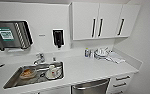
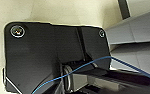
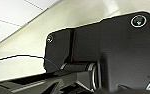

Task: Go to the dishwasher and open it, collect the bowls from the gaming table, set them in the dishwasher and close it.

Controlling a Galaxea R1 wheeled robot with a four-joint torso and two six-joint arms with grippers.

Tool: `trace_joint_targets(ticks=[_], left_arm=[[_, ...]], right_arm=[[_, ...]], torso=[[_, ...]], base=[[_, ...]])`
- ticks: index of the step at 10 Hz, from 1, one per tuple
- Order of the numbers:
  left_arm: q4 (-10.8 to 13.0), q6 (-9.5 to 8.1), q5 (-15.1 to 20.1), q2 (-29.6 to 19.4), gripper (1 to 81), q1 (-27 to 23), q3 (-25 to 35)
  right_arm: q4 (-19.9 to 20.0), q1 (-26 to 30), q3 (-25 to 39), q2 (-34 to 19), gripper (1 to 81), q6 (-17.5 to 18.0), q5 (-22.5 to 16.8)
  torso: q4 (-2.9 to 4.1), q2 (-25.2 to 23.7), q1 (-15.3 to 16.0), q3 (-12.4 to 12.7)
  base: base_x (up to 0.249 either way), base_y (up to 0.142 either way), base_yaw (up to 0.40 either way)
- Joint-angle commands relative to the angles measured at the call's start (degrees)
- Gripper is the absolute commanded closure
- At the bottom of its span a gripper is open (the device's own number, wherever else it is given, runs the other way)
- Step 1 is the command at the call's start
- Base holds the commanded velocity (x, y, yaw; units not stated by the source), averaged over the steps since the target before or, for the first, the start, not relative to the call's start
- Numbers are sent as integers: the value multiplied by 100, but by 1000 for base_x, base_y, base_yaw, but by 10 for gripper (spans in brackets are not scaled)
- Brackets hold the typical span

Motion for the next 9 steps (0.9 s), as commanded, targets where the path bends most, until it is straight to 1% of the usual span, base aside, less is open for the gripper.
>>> trace_joint_targets(ticks=[1,2,5,7,8,9], left_arm=[[-15,28,301,-56,10,-279,71],[-24,20,292,-65,10,-271,71],[-6,20,301,-83,10,-279,98],[-6,20,266,-284,10,-279,360],[-15,11,-84,-547,10,-271,632],[-15,11,-340,-792,10,-271,878]], right_arm=[[13,262,58,-68,10,-16,-276],[14,262,58,-68,10,-16,-276],[23,262,93,-59,10,-7,-276],[14,262,241,-137,10,-7,-276],[31,262,452,-269,10,10,-267],[40,262,689,-444,10,37,-259]], torso=[[0,0,1,0],[0,0,1,0],[0,2,6,0],[0,2,3,0],[0,2,1,0],[0,2,1,0]], base=[[101,0,0],[82,0,0],[0,0,0],[0,0,0],[0,0,0],[0,0,0]])
